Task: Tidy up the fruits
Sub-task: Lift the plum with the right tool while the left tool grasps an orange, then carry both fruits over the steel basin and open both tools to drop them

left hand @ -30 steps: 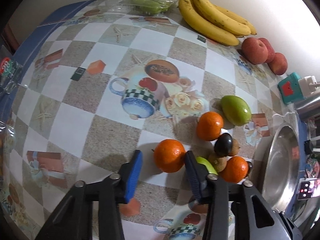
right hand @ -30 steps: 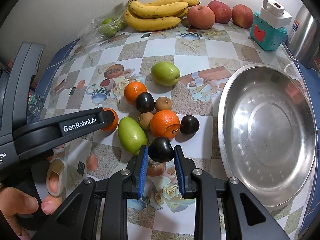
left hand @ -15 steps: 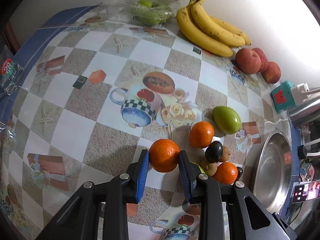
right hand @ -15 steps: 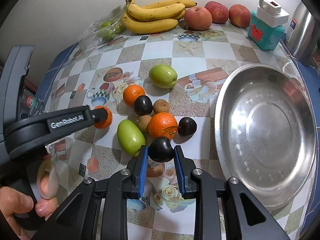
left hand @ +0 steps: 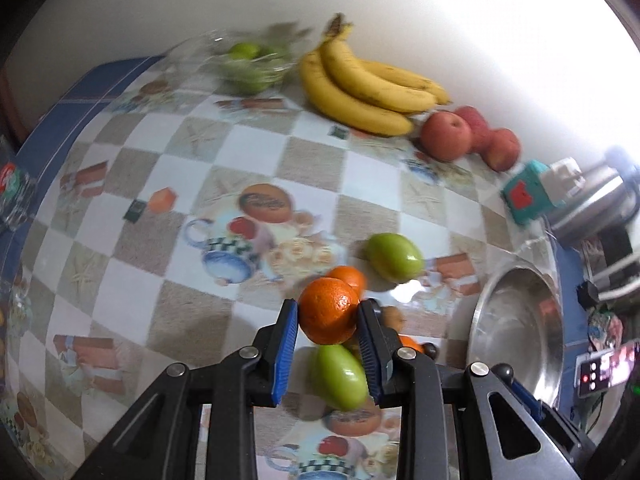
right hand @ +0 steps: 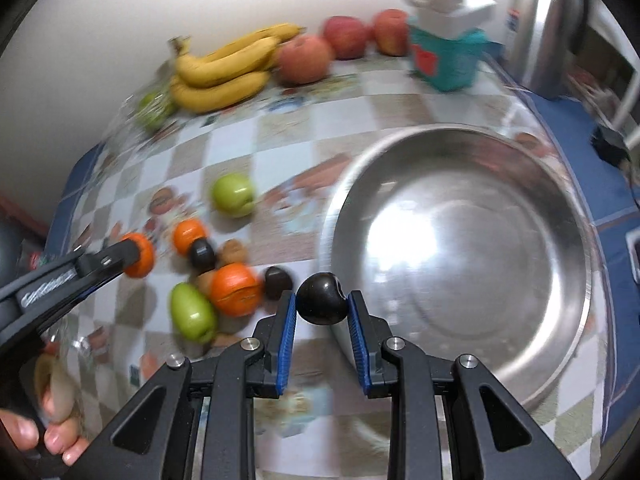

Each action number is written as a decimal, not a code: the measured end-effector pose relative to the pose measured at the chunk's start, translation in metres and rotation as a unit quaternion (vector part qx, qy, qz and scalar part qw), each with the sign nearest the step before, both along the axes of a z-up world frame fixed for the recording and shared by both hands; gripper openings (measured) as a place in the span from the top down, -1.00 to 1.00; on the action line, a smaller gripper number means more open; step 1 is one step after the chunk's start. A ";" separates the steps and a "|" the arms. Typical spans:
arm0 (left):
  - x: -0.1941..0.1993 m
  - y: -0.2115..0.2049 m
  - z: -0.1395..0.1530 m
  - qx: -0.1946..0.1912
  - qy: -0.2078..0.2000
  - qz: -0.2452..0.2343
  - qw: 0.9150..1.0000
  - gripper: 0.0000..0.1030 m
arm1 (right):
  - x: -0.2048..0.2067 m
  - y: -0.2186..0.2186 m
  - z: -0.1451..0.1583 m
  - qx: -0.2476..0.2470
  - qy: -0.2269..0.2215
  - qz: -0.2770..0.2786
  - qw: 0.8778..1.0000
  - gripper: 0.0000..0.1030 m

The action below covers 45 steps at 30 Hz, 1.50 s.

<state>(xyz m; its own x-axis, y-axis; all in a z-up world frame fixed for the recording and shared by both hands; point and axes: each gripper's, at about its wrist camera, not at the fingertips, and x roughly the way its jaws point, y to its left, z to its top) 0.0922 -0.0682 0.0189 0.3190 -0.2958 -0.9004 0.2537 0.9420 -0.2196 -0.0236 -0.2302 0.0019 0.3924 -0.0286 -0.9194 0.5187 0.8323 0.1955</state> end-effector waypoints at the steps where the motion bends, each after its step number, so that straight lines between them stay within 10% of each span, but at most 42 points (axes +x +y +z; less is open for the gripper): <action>1: -0.002 -0.005 0.001 0.000 -0.002 -0.007 1.000 0.38 | -0.003 -0.005 -0.001 -0.001 0.001 -0.009 1.000 0.47; 21: -0.064 -0.120 0.000 -0.015 -0.041 -0.193 0.980 0.38 | -0.053 -0.081 -0.011 -0.003 0.014 -0.151 0.988 0.47; 45: -0.072 -0.138 -0.016 -0.013 -0.029 -0.219 0.975 0.37 | -0.056 -0.089 -0.030 0.012 0.050 -0.168 0.984 0.47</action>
<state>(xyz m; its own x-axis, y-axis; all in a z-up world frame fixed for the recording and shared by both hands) 0.0205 -0.2063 0.0030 0.2075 -0.4381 -0.8746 0.6439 0.7343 -0.2150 -0.0795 -0.3188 -0.0281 0.2718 -0.1197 -0.9549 0.7812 0.6068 0.1463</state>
